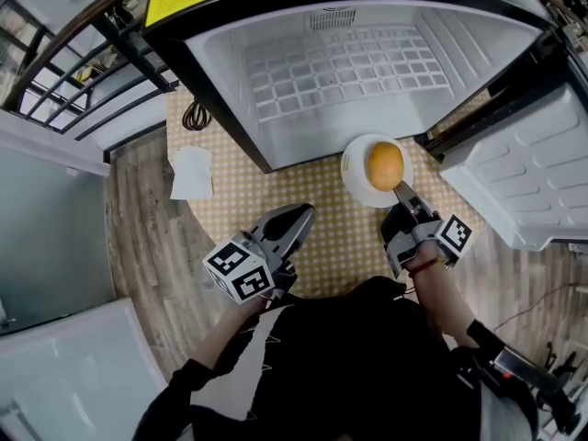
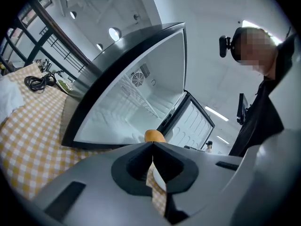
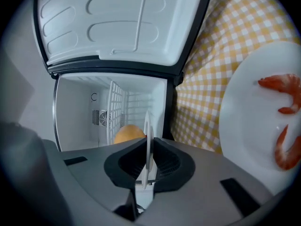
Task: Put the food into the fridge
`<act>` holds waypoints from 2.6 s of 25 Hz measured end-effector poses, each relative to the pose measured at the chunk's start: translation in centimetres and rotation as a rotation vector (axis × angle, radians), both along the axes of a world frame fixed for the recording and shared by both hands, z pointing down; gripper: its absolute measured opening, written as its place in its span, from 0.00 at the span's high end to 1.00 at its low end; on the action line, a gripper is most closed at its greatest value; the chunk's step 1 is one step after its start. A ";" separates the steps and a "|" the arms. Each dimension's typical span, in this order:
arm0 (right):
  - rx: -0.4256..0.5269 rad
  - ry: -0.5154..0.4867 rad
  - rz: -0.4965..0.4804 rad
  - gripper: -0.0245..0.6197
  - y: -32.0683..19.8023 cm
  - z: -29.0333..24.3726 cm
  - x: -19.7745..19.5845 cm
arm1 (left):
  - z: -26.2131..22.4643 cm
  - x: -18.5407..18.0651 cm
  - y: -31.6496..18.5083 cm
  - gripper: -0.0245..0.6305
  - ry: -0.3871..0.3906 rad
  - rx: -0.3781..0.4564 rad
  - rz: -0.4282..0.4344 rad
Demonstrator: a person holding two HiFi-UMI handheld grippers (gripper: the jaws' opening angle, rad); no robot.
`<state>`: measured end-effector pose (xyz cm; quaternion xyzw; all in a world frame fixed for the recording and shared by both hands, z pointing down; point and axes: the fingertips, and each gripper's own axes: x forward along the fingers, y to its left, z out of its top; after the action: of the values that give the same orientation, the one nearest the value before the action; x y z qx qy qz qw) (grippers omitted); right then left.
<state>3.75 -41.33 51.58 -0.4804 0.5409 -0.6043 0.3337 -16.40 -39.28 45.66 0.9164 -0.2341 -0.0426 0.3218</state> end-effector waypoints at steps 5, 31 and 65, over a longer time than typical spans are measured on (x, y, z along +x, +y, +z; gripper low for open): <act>-0.005 -0.020 0.033 0.91 -2.6 -0.2 -0.3 | 0.6 -1.0 -1.2 0.94 0.015 -0.004 0.009; -0.084 0.089 0.062 0.91 -11.1 1.4 -2.4 | 0.6 0.8 -1.9 0.94 -0.021 0.124 0.154; -0.067 0.480 -0.157 0.91 -16.4 0.8 -2.8 | 0.7 -2.0 -0.2 0.94 -0.004 0.060 -0.133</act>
<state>0.91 -57.73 52.35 -0.5773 0.6202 -0.5145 0.1316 -18.42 -39.46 46.40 0.9082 -0.2937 -0.0689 0.2903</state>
